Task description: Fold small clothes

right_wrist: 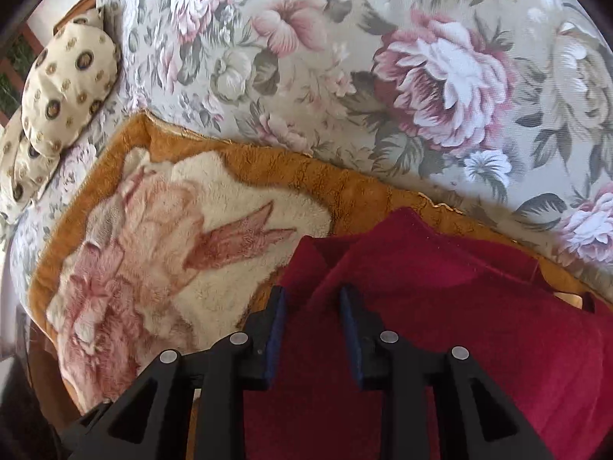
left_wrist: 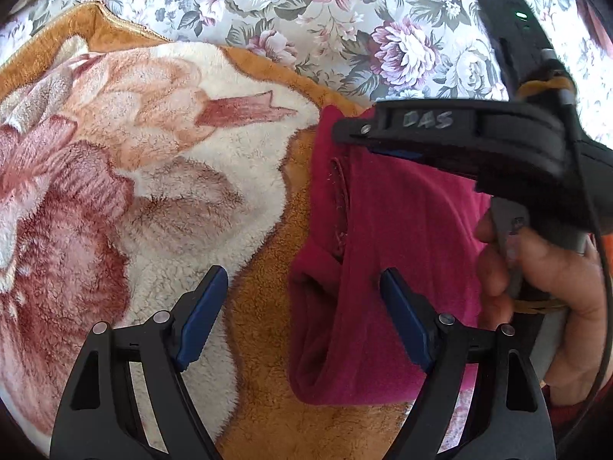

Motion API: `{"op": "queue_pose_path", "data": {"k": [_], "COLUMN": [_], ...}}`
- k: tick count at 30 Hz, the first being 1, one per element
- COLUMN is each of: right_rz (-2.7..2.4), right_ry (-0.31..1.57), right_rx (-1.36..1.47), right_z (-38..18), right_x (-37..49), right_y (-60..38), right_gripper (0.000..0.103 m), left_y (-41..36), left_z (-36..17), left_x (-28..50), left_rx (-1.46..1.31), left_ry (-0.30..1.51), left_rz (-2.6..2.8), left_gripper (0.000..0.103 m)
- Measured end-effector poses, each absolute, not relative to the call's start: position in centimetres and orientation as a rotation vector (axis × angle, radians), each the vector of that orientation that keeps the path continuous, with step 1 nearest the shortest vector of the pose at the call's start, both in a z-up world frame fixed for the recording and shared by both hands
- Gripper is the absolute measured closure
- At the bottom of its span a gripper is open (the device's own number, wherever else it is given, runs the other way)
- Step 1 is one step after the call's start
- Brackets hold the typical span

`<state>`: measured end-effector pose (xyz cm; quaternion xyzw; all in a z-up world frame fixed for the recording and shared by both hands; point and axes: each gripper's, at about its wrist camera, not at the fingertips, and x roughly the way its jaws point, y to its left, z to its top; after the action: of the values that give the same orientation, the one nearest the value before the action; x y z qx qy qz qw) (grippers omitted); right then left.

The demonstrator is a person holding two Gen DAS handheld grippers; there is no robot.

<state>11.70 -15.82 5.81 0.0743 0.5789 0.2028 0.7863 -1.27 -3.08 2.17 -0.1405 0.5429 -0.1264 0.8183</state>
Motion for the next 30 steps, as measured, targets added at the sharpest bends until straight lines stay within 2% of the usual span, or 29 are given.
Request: {"op": "queue_pose_path", "data": {"k": [2,5,12,23,30], "right_rz": [0.447,0.44,0.42,0.366,0.361], "right_ry": [1.235,1.237,1.248,1.267,1.293], "right_rx": [0.215,0.27,0.269,0.249,0.211], "right_z": [6.4,7.1,7.6,7.6,6.5], "right_x": [11.5,11.0,9.7,10.2,11.1], "right_y": [-16.5,-17.5,-17.8,-17.3,-15.9], "right_gripper": [0.074,0.064,0.062,0.054,0.052], "left_y": [-3.1,-3.5,-3.4,-2.7,-2.9], "left_z": [2.5,2.6,2.6,2.1,1.8], "left_x": [-1.5,-1.7,-2.1,-2.6,-2.2], "left_rx": [-0.294,-0.279,-0.277,-0.323,-0.325], "left_ry": [1.148,1.149,1.159,1.183,1.178], "left_rz": [-0.272,-0.27,-0.278,-0.291,-0.287], "left_gripper": [0.021,0.021,0.021,0.021,0.016]}}
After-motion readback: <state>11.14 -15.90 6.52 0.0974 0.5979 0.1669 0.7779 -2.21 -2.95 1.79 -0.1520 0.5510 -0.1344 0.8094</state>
